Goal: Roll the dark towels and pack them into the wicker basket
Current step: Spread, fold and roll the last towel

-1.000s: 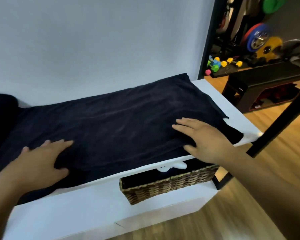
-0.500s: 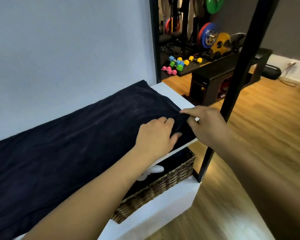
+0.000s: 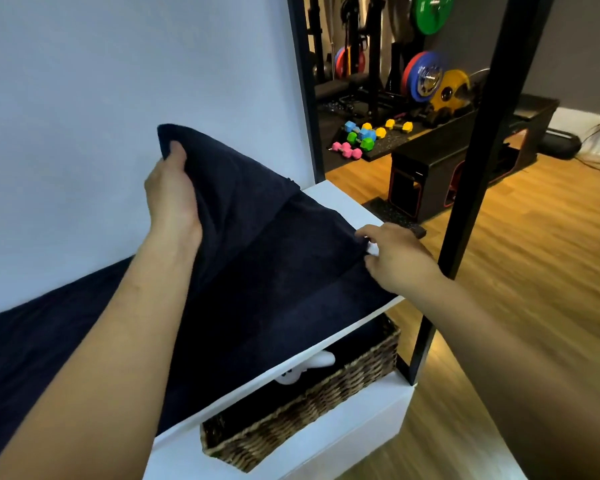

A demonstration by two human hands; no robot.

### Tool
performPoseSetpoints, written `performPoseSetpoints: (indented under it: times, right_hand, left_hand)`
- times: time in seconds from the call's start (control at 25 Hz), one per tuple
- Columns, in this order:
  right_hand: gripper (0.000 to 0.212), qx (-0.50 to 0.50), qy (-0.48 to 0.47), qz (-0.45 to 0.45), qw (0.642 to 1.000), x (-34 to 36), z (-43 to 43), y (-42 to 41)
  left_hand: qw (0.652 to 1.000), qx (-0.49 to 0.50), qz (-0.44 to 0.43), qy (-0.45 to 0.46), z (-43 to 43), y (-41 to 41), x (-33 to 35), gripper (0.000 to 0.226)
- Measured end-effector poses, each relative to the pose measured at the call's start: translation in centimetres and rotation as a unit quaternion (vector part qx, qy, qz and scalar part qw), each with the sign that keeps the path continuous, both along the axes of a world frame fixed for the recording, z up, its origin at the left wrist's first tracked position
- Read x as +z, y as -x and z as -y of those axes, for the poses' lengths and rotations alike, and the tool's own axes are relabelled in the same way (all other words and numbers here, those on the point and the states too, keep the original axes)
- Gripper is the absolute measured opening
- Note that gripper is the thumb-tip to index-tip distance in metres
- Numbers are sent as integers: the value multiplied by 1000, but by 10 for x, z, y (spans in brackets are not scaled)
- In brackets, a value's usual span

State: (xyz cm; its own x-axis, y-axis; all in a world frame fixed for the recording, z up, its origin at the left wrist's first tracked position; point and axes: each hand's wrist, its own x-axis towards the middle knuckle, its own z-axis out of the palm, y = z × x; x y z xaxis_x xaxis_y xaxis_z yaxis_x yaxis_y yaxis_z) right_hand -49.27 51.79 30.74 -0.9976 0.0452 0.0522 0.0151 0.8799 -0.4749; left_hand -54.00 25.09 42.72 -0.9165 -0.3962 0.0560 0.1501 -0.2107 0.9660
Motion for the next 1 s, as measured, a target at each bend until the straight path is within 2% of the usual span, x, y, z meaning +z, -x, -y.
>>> performPoseSetpoints:
  times: [0.04, 0.08, 0.16, 0.24, 0.28, 0.4, 0.52, 0.6, 0.68, 0.8, 0.88, 1.0]
  right_hand:
    - [35, -10, -23, 3, 1000, -2, 3, 5]
    - [33, -21, -35, -12, 999, -3, 5, 9]
    - [26, -29, -29, -124, 991, -7, 7, 7]
    - [17, 23, 12, -264, 964, -15, 10, 0]
    - [15, 54, 39, -293, 954, -19, 13, -4]
    - [16, 92, 88, -290, 949, -29, 18, -7]
    - [18, 78, 149, -344, 924, -31, 17, -5]
    - [16, 84, 176, -345, 918, -30, 19, -6]
    - [14, 88, 195, -330, 919, -27, 19, -4]
    - [12, 88, 178, -290, 936, -20, 9, -15]
    - [9, 117, 109, -272, 949, -21, -3, -40]
    - [26, 148, -2, -262, 954, -43, -9, -82]
  left_hand:
    - [999, 27, -41, 16, -13, -3, 0, 23]
    - [995, 38, -63, 71, -33, -9, -9, 23]
    - [967, -29, -48, 248, -71, -24, -56, 30]
    - [895, -146, -40, 419, -88, -36, -111, 34]
    - [864, -175, -57, 468, -91, -40, -128, 32]
    - [834, -136, -133, 518, -89, -39, -135, 27]
    - [824, -123, -145, 534, -92, -39, -132, 32]
    - [779, -124, -108, 604, -98, -42, -133, 47]
    - [744, -100, -95, 654, -101, -42, -131, 45]
    - [762, -57, -114, 635, -92, -29, -111, 18]
    - [782, 13, -154, 604, -72, -19, -88, 21]
    - [830, 106, -175, 518, -39, -14, -34, 35]
